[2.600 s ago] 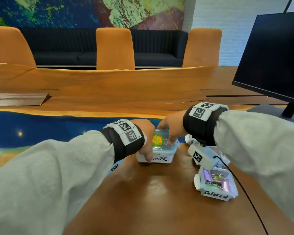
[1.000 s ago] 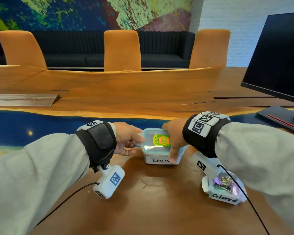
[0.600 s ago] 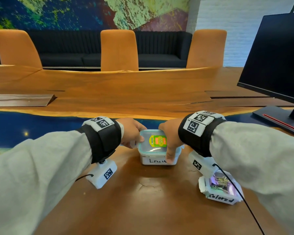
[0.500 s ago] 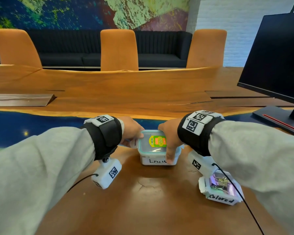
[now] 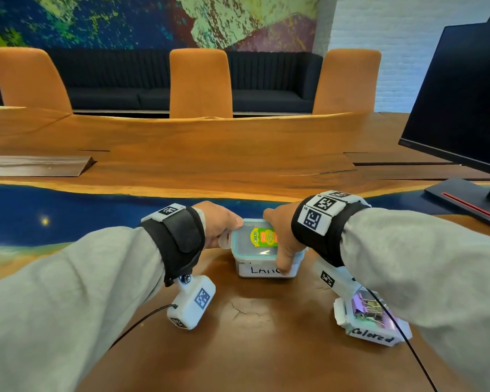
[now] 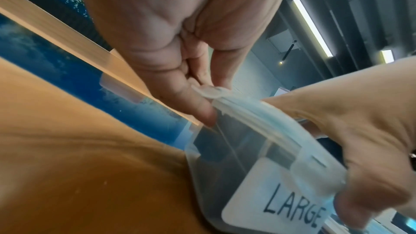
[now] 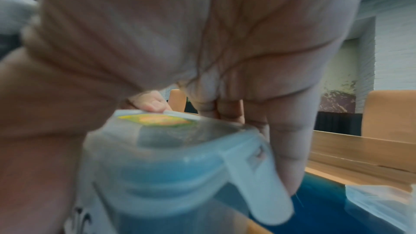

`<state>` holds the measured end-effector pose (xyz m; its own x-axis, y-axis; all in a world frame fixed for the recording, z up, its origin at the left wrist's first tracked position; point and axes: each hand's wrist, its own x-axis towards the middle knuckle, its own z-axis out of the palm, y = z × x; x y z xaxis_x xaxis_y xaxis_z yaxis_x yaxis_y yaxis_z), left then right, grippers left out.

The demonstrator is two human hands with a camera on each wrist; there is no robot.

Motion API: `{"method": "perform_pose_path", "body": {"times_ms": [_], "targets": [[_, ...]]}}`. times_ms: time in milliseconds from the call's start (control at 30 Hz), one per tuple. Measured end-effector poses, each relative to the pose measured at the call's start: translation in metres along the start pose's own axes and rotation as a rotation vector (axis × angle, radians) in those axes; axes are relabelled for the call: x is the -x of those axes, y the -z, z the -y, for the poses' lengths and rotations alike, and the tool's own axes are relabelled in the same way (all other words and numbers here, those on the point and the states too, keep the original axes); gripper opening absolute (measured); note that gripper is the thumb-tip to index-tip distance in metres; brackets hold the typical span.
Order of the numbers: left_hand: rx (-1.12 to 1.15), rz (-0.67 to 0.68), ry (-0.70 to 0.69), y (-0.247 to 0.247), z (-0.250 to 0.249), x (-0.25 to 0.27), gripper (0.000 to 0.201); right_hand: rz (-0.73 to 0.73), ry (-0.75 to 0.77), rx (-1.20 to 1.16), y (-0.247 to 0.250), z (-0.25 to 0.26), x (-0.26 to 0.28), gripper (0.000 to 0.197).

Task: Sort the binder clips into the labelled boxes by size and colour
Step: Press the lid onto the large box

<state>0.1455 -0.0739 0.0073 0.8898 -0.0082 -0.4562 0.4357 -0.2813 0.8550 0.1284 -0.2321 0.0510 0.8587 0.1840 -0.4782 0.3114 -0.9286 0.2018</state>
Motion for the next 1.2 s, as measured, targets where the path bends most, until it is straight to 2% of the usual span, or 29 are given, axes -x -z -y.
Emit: {"method": "perform_pose_path", "body": {"times_ms": [200,333,533,767,867,967,1100,1200], "targets": [[-0.118,-0.029,-0.056,0.000,-0.006,0.006,0.000,-0.029,-0.039,0.040,0.001,0.007,0.006,0.072],[-0.224,-0.051,0.018,0.001,-0.015,0.009,0.018,-0.058,-0.051,0.054,0.000,0.008,0.010,0.074],[-0.197,-0.018,0.009,0.005,-0.020,0.009,0.010,-0.097,-0.034,0.015,-0.006,0.004,0.008,0.095],[-0.275,0.042,0.048,0.005,-0.020,0.005,0.019,-0.095,-0.003,0.024,-0.008,0.003,0.009,0.089],[-0.329,0.006,-0.002,0.004,-0.024,0.006,0.017,-0.096,-0.013,0.026,-0.007,0.004,0.008,0.087],[-0.535,-0.111,-0.071,0.003,-0.027,0.010,0.023,-0.089,-0.024,0.017,-0.006,0.005,0.006,0.090],[-0.587,-0.074,-0.084,0.004,-0.026,0.010,0.026,-0.092,-0.028,0.017,-0.005,0.006,0.004,0.094],[-0.489,-0.058,-0.089,0.005,-0.023,0.008,0.021,-0.087,-0.024,0.014,-0.006,0.006,0.004,0.094]]}}
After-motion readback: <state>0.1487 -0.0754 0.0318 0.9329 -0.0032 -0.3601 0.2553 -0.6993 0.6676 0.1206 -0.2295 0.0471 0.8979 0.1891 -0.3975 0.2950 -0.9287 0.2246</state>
